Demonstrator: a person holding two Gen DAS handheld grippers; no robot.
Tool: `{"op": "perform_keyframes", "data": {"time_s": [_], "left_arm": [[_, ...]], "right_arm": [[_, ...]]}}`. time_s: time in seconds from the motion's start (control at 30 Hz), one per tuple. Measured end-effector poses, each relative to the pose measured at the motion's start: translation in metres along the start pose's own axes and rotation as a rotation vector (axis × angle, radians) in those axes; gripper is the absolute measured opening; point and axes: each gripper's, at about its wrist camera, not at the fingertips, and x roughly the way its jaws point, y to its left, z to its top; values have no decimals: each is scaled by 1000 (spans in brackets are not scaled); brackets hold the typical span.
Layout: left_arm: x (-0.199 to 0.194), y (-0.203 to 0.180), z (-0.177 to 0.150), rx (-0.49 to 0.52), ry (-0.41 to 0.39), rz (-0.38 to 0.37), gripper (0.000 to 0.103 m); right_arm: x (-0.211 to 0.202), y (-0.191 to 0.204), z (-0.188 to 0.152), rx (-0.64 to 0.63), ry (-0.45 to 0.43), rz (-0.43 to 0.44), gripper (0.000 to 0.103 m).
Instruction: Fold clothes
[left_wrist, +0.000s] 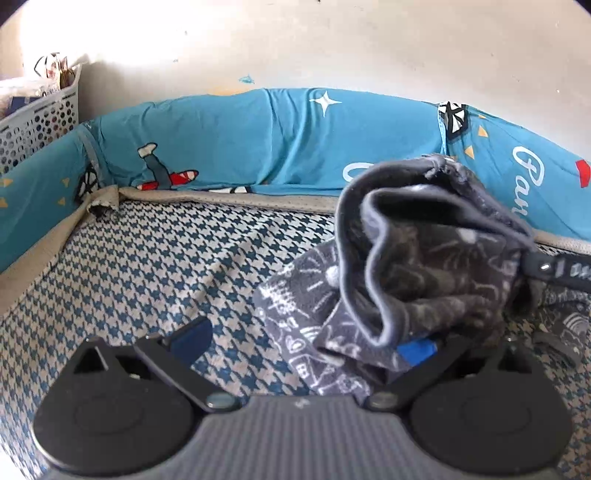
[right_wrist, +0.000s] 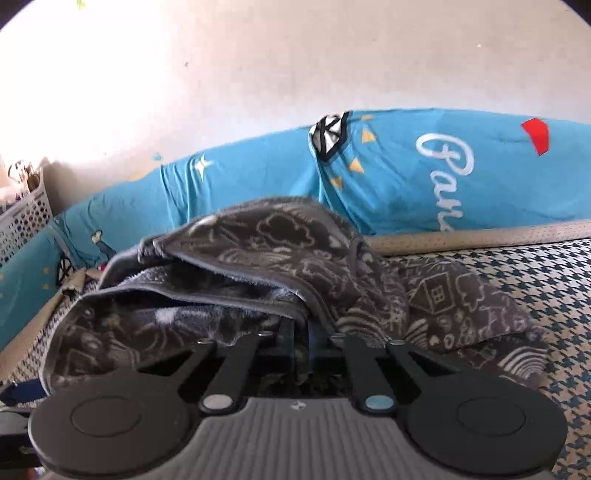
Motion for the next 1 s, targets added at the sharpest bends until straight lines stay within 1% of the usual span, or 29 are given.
{"op": "perform_keyframes", "data": {"time_s": [0.13, 0.23, 0.33, 0.43, 0.53, 0.6, 0.63, 0.67, 0.7, 0.73, 0.77, 0.87, 0.93, 1.0], "left_arm": [[-1, 3, 0, -11, -6, 13, 103], [-3, 8, -1, -27, -8, 11, 103], [-9, 9, -6, -24, -35, 19, 103], [-14, 7, -11, 4, -54, 37, 103], [-19, 8, -14, 6, -67, 18, 103], [-23, 9, -14, 10, -85, -13, 103], [-24, 9, -14, 13, -93, -30, 103], [-24, 8, -14, 14, -95, -42, 103], [-24, 8, -15, 14, -95, -52, 103], [-22, 7, -15, 13, -93, -56, 103], [-20, 4, -15, 12, -89, -57, 103], [-15, -2, -16, 19, -76, -49, 103], [-12, -4, -16, 23, -71, -38, 103], [-10, -5, -16, 20, -64, -30, 103]], "right_arm": [[-24, -9, 0, 25, -49, -1, 4], [-49, -23, -3, 64, -88, -28, 4], [-73, -37, -11, 109, -112, -56, 3], [-87, -45, -21, 122, -105, -90, 3], [-83, -51, -24, 149, -54, -111, 5], [-77, -50, -23, 151, -25, -101, 12], [-74, -49, -23, 147, -20, -101, 21], [-71, -48, -23, 144, -17, -104, 36], [-68, -46, -22, 145, -15, -111, 46], [-64, -45, -23, 148, -12, -116, 65], [-59, -43, -24, 150, -11, -120, 75], [-42, -37, -23, 109, -15, -130, 76], [-29, -32, -22, 57, 4, -161, 76], [-17, -29, -22, 37, 29, -177, 76]]}}
